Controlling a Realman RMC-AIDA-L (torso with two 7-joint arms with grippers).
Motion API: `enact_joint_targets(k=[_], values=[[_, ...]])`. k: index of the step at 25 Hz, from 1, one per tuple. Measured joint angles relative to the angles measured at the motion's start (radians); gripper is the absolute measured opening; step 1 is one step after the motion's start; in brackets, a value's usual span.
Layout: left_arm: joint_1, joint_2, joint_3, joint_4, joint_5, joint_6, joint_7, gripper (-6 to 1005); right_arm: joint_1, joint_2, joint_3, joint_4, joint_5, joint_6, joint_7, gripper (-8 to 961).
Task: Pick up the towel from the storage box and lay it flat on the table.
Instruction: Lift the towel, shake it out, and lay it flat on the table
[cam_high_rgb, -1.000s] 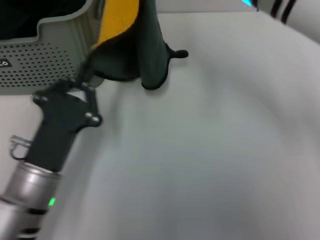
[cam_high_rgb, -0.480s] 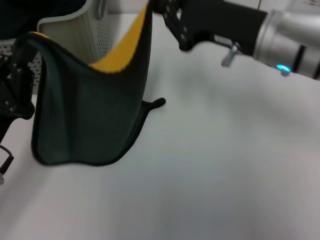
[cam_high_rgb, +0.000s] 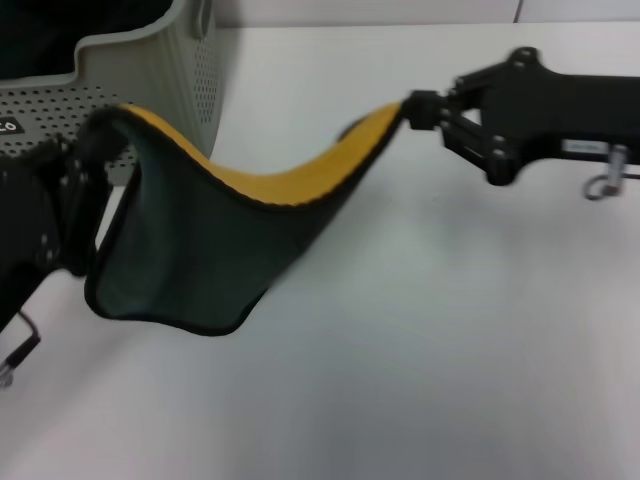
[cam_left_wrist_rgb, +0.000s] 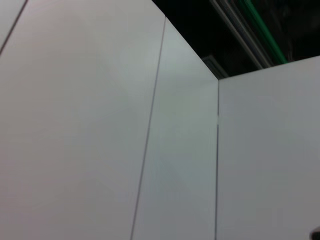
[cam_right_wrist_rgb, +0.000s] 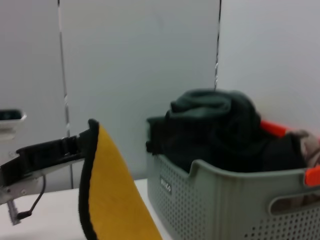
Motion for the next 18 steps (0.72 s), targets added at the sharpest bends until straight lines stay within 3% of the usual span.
enact_joint_targets(k=[2, 4, 11, 18], values=[[0.010, 0.017, 0.000, 0.010, 0.046, 0.002, 0.005, 13, -0.035, 0.044, 0.114, -0.058, -0.093, -0.137, 0.041, 52], [0.014, 0.031, 0.000, 0.024, 0.079, 0.004, 0.014, 13, -0.060, 0.058, 0.164, -0.094, -0.121, -0.228, 0.058, 52], [0.037, 0.150, -0.011, 0.245, 0.304, 0.009, 0.136, 13, -0.103, 0.061, 0.284, -0.185, -0.093, -0.492, 0.116, 53], [0.067, 0.240, -0.050, 0.444, 0.518, 0.010, 0.295, 13, -0.110, 0.064, 0.442, -0.185, 0.076, -0.774, 0.166, 53]])
